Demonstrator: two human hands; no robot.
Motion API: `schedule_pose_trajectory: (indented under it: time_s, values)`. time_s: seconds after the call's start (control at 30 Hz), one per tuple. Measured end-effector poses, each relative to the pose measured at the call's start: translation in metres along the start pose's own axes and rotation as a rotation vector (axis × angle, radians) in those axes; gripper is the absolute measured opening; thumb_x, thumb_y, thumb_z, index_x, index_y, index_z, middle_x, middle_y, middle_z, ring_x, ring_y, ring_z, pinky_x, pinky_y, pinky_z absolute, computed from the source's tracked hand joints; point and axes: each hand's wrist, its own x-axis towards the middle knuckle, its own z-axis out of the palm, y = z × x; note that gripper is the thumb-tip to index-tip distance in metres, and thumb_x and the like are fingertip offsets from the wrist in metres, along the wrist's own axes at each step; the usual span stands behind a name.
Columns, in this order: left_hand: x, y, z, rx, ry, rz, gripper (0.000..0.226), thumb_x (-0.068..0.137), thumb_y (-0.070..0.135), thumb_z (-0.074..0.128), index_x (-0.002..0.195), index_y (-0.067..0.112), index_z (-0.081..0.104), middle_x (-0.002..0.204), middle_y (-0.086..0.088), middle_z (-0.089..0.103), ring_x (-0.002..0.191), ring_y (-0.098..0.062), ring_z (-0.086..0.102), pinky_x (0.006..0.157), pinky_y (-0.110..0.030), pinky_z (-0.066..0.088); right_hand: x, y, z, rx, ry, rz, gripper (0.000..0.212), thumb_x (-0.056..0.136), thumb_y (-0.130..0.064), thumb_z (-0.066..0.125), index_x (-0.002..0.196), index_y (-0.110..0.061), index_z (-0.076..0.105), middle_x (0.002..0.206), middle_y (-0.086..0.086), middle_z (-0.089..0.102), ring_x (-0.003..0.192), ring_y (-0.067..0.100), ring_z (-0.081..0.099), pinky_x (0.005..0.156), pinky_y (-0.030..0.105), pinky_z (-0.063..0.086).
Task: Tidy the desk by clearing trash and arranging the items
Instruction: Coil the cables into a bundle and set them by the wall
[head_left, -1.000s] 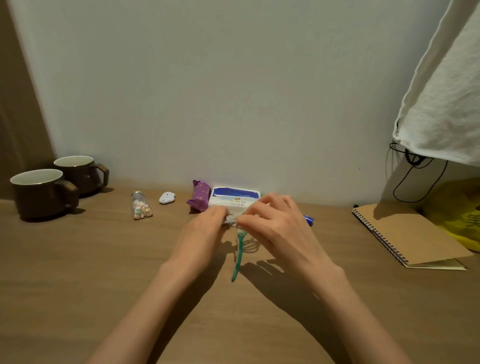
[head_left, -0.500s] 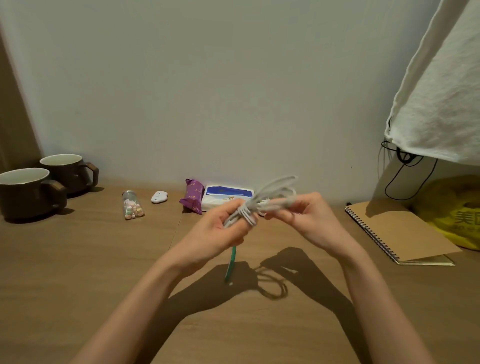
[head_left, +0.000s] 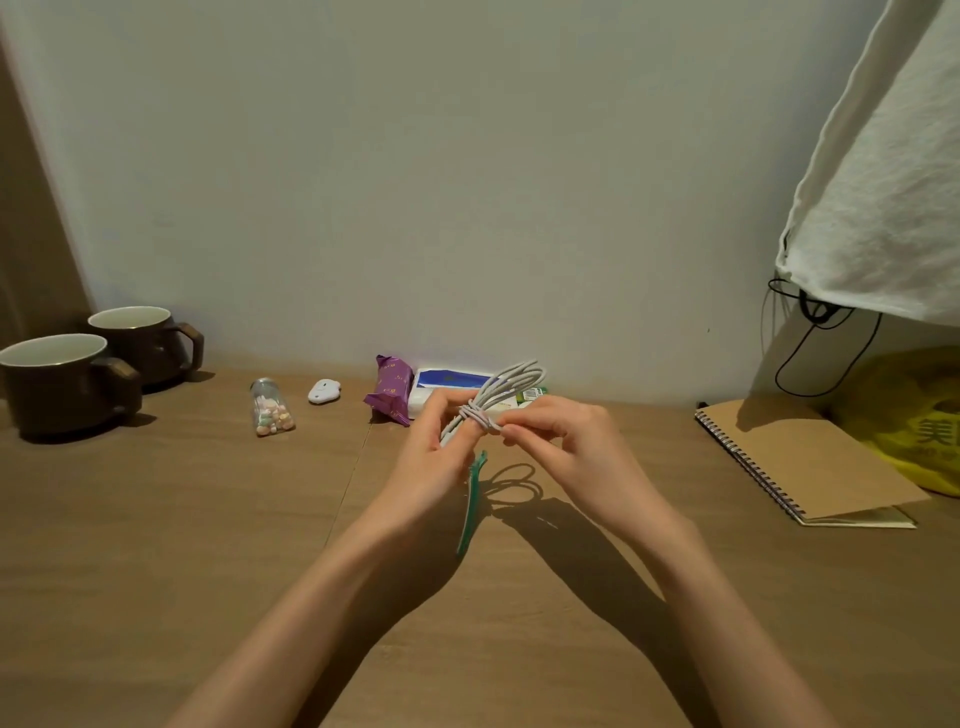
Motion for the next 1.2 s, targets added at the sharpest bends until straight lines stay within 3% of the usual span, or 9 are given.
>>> schedule_pose_trajectory:
  time_s: [0.1,0.27,0.4,0.53,0.67,0.83,0.93,1.07,1.2]
  values:
    - [0.001,-0.001,0.001,0.007,-0.018,0.014,0.019,0.094,0.027,0.051,0.111,0.023,0.056,0.08,0.01,0.055,0.065,-0.003,0.049,0.054,-0.012,0.041,-0.001,-0.001,0.0,0.053,0.083,0.016,0.021,0.088,-0.021,0.065,0.108,-0.021,0.071,0.097,-0.008,0.072,0.09,0.001,0.064,0.077,0.014,0.053]
    - [0.002,0.002,0.0,-0.073,-0.095,0.007,0.023,0.095,0.018,0.048,0.116,0.011,0.054,0.066,-0.001,0.046,0.048,-0.002,0.042,0.045,-0.015,0.035,-0.001,-0.002,0.002,0.284,0.236,0.109,0.014,0.079,-0.022,0.075,0.089,-0.016,0.068,0.086,-0.005,0.072,0.079,0.004,0.069,0.066,0.017,0.054]
    - [-0.001,0.005,0.003,-0.131,-0.125,-0.013,0.023,0.096,0.017,0.045,0.117,0.011,0.053,0.064,-0.002,0.043,0.046,-0.002,0.041,0.042,-0.013,0.034,-0.002,-0.002,0.011,0.462,0.293,0.142,0.01,0.075,-0.019,0.079,0.084,-0.019,0.075,0.081,-0.003,0.074,0.081,0.011,0.071,0.072,0.026,0.058]
    - [-0.002,0.008,0.004,-0.201,-0.145,-0.04,0.025,0.097,0.017,0.042,0.118,0.007,0.051,0.063,-0.004,0.042,0.045,-0.003,0.04,0.041,-0.012,0.032,-0.003,-0.003,0.024,0.669,0.391,0.216,0.009,0.075,-0.011,0.078,0.083,-0.016,0.077,0.078,0.0,0.075,0.077,0.01,0.07,0.067,0.02,0.053]
    - [-0.002,0.008,0.003,-0.291,-0.108,-0.069,0.026,0.098,0.014,0.04,0.12,0.003,0.048,0.064,-0.005,0.041,0.046,-0.004,0.04,0.04,-0.012,0.032,-0.004,-0.005,0.033,0.748,0.37,0.257,0.014,0.08,-0.009,0.073,0.092,-0.016,0.076,0.085,-0.001,0.076,0.086,0.01,0.071,0.072,0.021,0.055]
    - [0.002,0.008,0.001,-0.413,-0.07,-0.127,0.022,0.098,0.013,0.042,0.117,0.005,0.048,0.064,-0.004,0.045,0.049,-0.007,0.041,0.04,-0.015,0.035,-0.007,-0.007,0.038,0.641,0.302,0.166,0.029,0.077,-0.005,0.075,0.105,-0.013,0.073,0.099,0.001,0.075,0.096,0.012,0.07,0.081,0.027,0.057]
    - [0.002,0.009,0.005,-0.486,-0.085,-0.158,0.019,0.098,0.011,0.041,0.115,0.007,0.047,0.066,-0.005,0.045,0.048,-0.007,0.042,0.038,-0.015,0.034,-0.008,-0.008,0.041,0.555,0.391,0.123,0.025,0.078,-0.007,0.075,0.103,-0.012,0.074,0.095,0.0,0.074,0.094,0.012,0.069,0.083,0.032,0.058]
    - [0.001,0.009,0.006,-0.506,-0.126,-0.169,0.023,0.098,0.014,0.041,0.12,0.007,0.046,0.068,-0.005,0.046,0.048,-0.007,0.043,0.04,-0.016,0.035,-0.009,-0.008,0.037,0.411,0.462,0.055,0.024,0.078,-0.009,0.075,0.098,-0.023,0.073,0.089,-0.014,0.071,0.094,0.007,0.064,0.082,0.032,0.056]
    - [0.002,0.007,0.005,-0.511,-0.148,-0.198,0.028,0.097,0.016,0.043,0.123,0.005,0.046,0.069,-0.003,0.049,0.049,-0.007,0.043,0.043,-0.018,0.035,-0.006,-0.002,0.034,0.35,0.476,0.062,0.022,0.079,-0.01,0.075,0.097,-0.023,0.075,0.088,-0.011,0.07,0.092,0.011,0.06,0.08,0.031,0.052]
